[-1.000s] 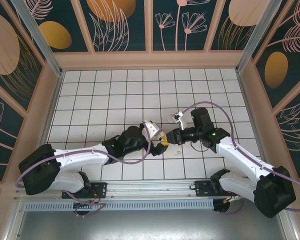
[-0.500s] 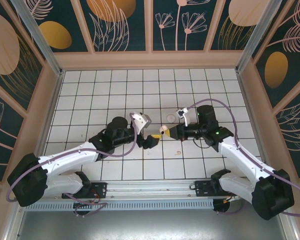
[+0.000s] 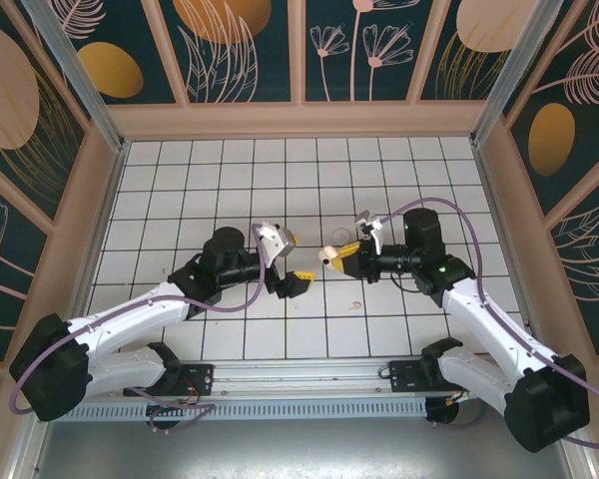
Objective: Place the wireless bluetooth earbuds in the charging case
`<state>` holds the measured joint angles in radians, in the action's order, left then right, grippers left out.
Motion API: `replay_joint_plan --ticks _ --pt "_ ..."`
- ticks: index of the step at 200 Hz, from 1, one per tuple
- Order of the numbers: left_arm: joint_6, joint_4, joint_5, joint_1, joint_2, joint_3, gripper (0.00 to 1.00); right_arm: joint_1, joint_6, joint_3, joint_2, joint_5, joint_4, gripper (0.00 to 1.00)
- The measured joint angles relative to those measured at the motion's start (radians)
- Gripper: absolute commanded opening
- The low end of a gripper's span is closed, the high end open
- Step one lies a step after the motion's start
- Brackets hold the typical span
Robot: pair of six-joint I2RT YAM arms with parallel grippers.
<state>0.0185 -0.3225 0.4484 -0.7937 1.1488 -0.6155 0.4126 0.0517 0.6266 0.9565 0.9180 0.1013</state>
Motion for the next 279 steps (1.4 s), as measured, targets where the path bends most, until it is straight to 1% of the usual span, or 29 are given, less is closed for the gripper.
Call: replay_joint_plan --ticks 38,47,64,77,95,113,135,153,162,164,174,191,211,224,248,279 --pt "-0.034 0.029 0.002 0.000 0.000 -0.012 0.89 -0.002 0.069 0.000 -0.042 0.007 -0.017 0.17" --pt "-0.043 0.040 0.001 0.000 0.000 -0.023 0.86 -0.002 0.096 0.001 -0.047 0.013 -0.016 0.17" --pt "-0.069 0.049 0.002 0.000 0.000 -0.036 0.84 -0.004 0.143 0.009 -0.048 0.024 -0.002 0.17" --pt "-0.091 0.048 0.011 0.000 -0.005 -0.035 0.81 -0.007 0.183 0.025 -0.048 0.027 0.026 0.17" --pt "-0.123 0.036 0.027 0.001 -0.024 -0.016 0.79 -0.009 0.242 0.051 -0.042 0.027 0.061 0.17" --pt "-0.150 0.035 0.051 0.001 -0.048 0.000 0.78 -0.011 0.295 0.073 -0.034 0.027 0.097 0.18" --pt "-0.171 0.035 0.095 0.001 -0.053 0.000 0.73 -0.012 0.365 0.102 -0.012 0.030 0.145 0.18" --pt "-0.184 0.036 0.131 0.001 -0.048 -0.001 0.72 -0.012 0.422 0.129 0.012 0.035 0.185 0.15" --pt "-0.188 0.038 0.151 0.001 -0.041 -0.004 0.70 -0.012 0.454 0.143 0.024 0.041 0.205 0.15" --pt "-0.189 0.039 0.153 0.001 -0.040 -0.006 0.70 -0.012 0.459 0.145 0.026 0.042 0.208 0.17" --pt "-0.196 0.045 0.171 0.001 -0.029 -0.014 0.68 -0.012 0.505 0.160 0.036 0.053 0.233 0.17" --pt "-0.204 0.051 0.190 0.001 -0.013 -0.030 0.65 -0.009 0.603 0.175 0.042 0.074 0.276 0.15" --pt "-0.214 0.055 0.207 0.001 -0.003 -0.046 0.59 0.006 0.701 0.176 0.040 0.086 0.311 0.15" --pt "-0.223 0.058 0.222 0.001 0.008 -0.060 0.58 0.015 0.755 0.177 0.040 0.090 0.332 0.15" --pt "-0.253 0.085 0.248 0.001 0.037 -0.093 0.55 0.027 0.827 0.196 0.056 0.101 0.379 0.14" --pt "-0.299 0.145 0.284 0.001 0.067 -0.130 0.47 0.047 0.892 0.229 0.099 0.113 0.414 0.14"
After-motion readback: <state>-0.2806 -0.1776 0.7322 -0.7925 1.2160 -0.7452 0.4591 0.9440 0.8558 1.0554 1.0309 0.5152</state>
